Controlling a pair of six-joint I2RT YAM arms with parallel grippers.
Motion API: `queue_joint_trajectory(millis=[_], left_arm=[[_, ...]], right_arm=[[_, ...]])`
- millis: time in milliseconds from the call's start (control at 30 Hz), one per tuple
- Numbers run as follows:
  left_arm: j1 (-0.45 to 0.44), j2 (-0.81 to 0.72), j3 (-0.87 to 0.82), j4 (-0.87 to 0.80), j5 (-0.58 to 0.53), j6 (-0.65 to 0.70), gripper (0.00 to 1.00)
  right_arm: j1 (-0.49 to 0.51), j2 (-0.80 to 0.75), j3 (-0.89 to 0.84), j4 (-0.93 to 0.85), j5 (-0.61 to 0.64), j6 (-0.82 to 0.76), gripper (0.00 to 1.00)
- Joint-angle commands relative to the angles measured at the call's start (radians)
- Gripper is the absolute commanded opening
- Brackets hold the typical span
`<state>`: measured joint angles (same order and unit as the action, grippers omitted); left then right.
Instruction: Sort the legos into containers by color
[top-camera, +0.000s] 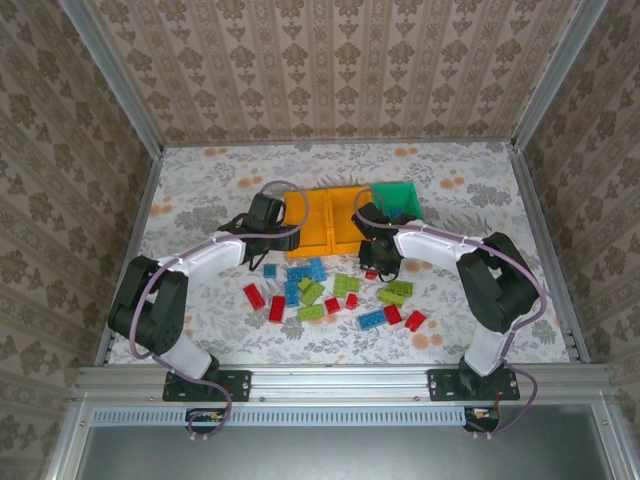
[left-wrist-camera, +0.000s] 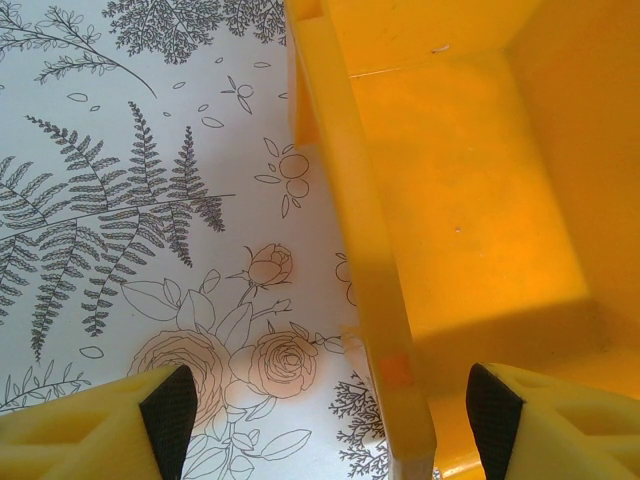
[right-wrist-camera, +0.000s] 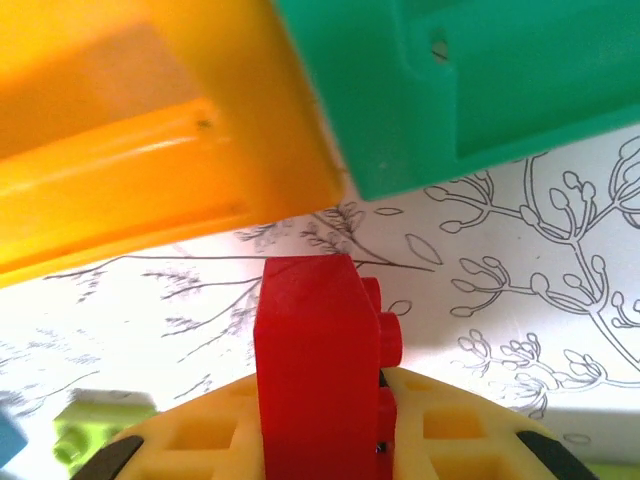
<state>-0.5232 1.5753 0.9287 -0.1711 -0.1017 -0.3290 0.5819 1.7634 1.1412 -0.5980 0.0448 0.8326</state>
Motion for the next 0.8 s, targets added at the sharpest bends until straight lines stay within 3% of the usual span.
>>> queue_joint_trajectory(millis=[0, 167, 467, 767], left_arm=[[-0.008, 0.003, -0.002, 0.001, -0.002, 0.008, 0.75], [-0.008, 0.006, 0.0, 0.004, 0.004, 0.005, 0.75], [-0.024, 0.001, 0.005, 0.002, -0.005, -0.003, 0.76], [-0.048, -0.033, -0.007, -0.009, -0.055, -0.005, 0.81]], right_arm=[[0.012, -0.077, 0.077, -0.034, 0.009, -0.067, 0.23], [0.006, -0.062, 0.182, 0.011, -0.004, -0.122, 0.24], [-0.016, 0.192, 0.467, -0.056, 0.081, -0.27, 0.24], [-0.053, 0.291, 0.515, -0.047, 0.088, -0.274, 0.32]])
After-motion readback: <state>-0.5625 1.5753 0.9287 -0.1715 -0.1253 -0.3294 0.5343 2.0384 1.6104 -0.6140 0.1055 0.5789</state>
